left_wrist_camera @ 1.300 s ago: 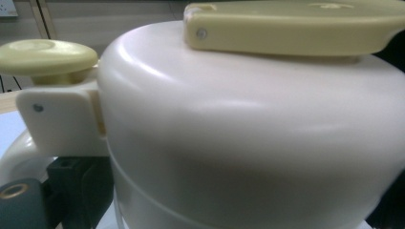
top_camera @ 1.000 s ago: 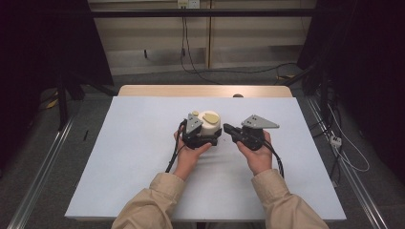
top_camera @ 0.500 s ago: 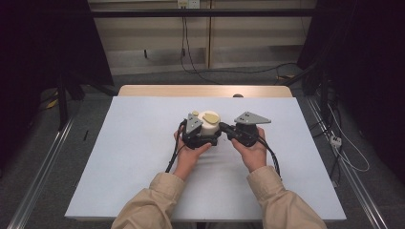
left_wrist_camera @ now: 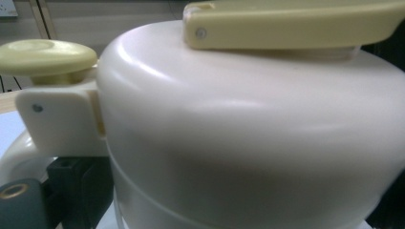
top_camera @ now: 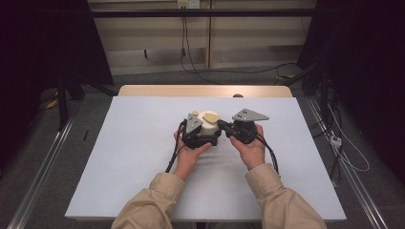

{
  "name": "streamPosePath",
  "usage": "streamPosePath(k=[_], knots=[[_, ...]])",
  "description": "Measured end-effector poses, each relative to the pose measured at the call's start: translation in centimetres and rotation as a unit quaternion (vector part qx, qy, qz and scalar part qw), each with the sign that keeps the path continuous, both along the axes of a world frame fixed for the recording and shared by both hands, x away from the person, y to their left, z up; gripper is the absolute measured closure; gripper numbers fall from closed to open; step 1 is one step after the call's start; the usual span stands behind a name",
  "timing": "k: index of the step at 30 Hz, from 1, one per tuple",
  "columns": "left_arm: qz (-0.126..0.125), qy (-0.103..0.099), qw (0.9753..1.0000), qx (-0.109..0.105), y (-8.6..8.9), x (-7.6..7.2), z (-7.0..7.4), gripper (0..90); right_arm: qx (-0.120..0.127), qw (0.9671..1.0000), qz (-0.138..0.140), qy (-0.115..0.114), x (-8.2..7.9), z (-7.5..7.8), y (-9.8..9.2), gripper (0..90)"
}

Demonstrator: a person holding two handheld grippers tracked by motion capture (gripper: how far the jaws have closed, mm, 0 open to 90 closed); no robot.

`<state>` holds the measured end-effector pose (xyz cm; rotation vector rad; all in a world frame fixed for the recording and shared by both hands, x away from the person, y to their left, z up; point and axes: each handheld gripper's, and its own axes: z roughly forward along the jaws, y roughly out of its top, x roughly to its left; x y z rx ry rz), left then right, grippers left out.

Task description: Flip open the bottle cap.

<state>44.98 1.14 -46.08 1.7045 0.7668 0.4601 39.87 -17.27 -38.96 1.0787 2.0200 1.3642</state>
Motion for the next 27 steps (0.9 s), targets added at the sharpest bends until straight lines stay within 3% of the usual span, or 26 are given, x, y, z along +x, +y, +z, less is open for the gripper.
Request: streamPosePath(k=[27], knots=[[0.0, 0.001, 1.0, 0.0, -0.02, -0.01, 0.0, 5.6, 0.002, 0.9999, 0.002, -0.011, 0.29, 0.58, 0.42, 90.0]])
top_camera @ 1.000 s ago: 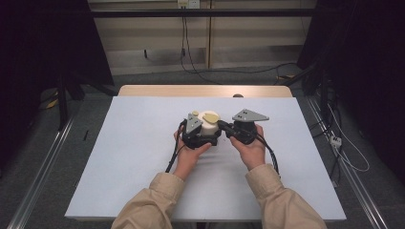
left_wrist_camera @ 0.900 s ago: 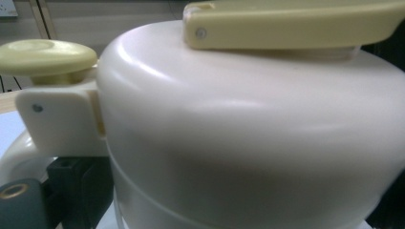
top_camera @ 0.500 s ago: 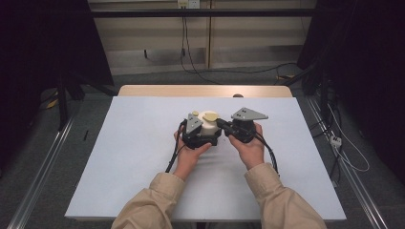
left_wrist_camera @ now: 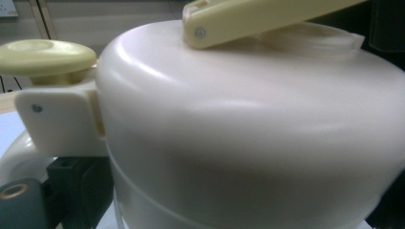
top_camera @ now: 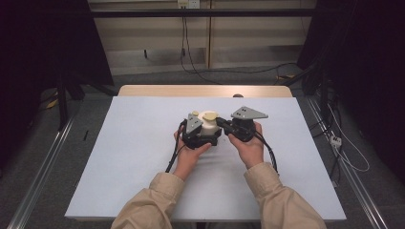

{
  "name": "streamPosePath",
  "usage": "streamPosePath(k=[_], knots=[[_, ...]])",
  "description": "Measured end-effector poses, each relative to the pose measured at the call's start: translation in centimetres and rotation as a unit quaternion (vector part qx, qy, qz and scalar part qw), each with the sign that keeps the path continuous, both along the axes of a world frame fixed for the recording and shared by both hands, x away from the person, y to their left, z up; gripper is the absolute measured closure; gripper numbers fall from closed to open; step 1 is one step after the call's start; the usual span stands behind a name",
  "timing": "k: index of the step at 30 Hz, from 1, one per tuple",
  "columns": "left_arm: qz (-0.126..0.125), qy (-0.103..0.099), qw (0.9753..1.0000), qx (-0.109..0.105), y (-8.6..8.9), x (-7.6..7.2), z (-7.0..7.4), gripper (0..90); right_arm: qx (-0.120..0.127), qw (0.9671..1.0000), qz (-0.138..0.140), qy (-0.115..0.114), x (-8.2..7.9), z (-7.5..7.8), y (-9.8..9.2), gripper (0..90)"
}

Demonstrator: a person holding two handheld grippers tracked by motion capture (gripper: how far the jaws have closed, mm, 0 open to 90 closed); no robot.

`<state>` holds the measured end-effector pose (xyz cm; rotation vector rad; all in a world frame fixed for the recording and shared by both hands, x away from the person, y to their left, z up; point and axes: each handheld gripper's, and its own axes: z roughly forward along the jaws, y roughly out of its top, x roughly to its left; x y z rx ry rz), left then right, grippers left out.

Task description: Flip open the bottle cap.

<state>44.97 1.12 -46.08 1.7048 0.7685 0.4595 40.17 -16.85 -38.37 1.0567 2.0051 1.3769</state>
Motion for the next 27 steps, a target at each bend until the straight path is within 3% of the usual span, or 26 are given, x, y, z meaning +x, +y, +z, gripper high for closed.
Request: streamPosePath(k=[27], knots=[[0.0, -0.003, 1.0, 0.002, -0.01, 0.01, 0.0, 5.5, 0.004, 0.9999, 0.005, -0.008, 0.52, 0.68, 0.89, 90.0]])
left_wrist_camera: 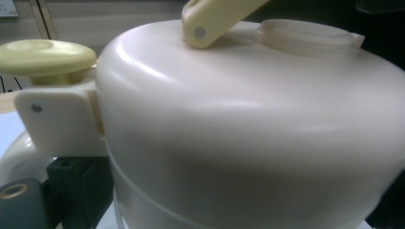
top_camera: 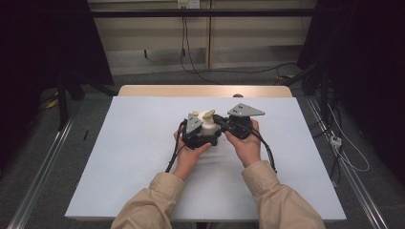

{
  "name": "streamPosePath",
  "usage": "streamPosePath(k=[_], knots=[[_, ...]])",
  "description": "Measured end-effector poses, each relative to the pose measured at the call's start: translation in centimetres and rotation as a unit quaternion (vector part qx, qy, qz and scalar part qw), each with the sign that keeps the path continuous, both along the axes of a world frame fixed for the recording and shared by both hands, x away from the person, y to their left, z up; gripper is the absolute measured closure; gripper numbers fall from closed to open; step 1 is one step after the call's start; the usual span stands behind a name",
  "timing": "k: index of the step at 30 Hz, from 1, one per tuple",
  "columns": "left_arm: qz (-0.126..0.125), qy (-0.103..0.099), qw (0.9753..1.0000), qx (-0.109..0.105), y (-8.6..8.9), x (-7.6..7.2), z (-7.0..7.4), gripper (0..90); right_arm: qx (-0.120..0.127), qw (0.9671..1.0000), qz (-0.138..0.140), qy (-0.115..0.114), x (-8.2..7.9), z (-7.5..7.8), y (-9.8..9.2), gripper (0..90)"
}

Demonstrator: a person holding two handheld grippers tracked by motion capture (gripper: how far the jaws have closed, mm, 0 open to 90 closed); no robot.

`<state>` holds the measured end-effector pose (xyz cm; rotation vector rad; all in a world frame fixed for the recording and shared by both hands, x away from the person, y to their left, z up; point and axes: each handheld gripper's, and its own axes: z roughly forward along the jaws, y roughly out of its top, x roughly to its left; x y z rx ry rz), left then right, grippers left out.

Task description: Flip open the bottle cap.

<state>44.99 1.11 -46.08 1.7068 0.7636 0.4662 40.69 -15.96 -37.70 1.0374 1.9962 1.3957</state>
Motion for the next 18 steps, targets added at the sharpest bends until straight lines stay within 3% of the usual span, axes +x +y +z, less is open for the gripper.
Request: streamPosePath(k=[18], knots=[[0.001, 0.0, 1.0, 0.001, -0.01, 0.0, 0.02, 5.6, -0.001, 1.0, -0.001, -0.003, 0.17, 0.34, 0.24, 90.0]])
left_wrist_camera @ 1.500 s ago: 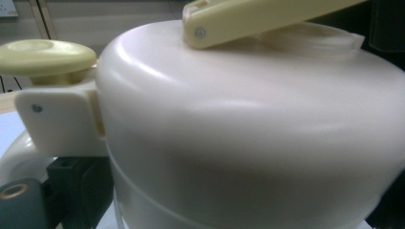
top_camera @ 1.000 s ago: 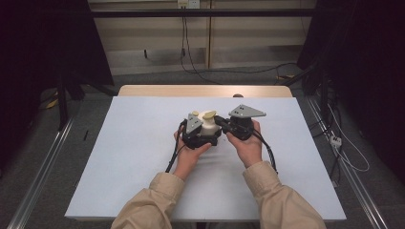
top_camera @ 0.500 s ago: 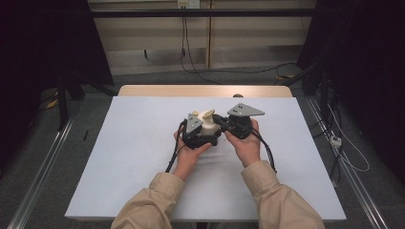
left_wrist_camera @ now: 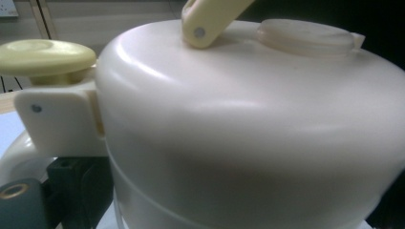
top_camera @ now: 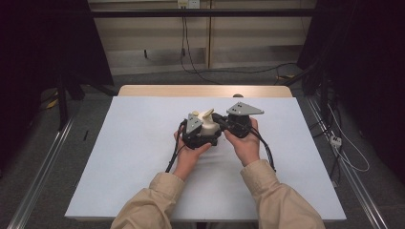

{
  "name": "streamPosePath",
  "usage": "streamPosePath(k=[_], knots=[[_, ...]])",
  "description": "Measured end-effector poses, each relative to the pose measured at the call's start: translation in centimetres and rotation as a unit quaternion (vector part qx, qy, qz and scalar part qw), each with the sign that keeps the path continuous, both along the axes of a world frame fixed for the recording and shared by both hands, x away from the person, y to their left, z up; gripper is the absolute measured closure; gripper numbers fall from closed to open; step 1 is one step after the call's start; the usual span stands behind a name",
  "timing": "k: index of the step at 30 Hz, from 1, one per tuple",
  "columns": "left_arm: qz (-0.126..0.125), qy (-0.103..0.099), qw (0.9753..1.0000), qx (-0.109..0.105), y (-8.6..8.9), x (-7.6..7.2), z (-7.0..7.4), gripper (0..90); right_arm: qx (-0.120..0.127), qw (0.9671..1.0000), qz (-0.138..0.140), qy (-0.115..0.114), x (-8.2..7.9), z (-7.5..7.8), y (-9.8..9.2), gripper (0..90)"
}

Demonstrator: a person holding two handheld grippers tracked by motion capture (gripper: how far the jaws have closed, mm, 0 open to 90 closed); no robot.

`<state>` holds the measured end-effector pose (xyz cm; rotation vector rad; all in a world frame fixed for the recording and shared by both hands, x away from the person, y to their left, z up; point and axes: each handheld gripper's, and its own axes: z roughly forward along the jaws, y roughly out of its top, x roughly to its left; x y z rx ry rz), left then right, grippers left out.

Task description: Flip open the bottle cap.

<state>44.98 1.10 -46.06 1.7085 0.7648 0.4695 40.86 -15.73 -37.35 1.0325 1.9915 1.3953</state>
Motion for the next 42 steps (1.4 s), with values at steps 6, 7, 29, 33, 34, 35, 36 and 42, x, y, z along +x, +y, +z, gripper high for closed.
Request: streamPosePath(k=[6, 7, 29, 33, 34, 35, 36, 42], knots=[[0.0, 0.0, 1.0, 0.0, 0.0, -0.01, 0.01, 5.6, 0.003, 1.0, 0.001, -0.001, 0.09, 0.09, 0.06, 90.0], [0.0, 0.0, 1.0, 0.001, 0.0, 0.0, 0.01, 5.6, 0.003, 1.0, 0.001, 0.0, 0.11, 0.09, 0.1, 90.0], [0.0, 0.003, 1.0, 0.003, 0.0, -0.03, 0.07, 5.5, 0.005, 1.0, 0.0, -0.004, 0.42, 0.0, 0.36, 90.0], [0.001, 0.002, 1.0, 0.003, -0.03, -0.03, 0.07, 5.6, 0.004, 1.0, -0.001, -0.004, 0.47, -0.05, 0.34, 90.0], [0.001, 0.002, 1.0, 0.003, -0.03, -0.03, 0.06, 5.6, 0.004, 1.0, 0.0, -0.005, 0.48, -0.03, 0.33, 90.0], [0.0, 0.002, 1.0, 0.004, -0.01, -0.03, 0.07, 5.6, 0.005, 1.0, -0.001, -0.005, 0.48, -0.02, 0.33, 90.0], [0.001, 0.002, 1.0, 0.003, -0.03, -0.03, 0.07, 5.6, 0.006, 1.0, -0.002, -0.004, 0.49, -0.01, 0.32, 90.0], [0.0, 0.002, 1.0, 0.005, -0.01, -0.01, 0.07, 5.5, 0.01, 0.9999, -0.002, -0.004, 0.79, -0.04, 0.51, 90.0]])
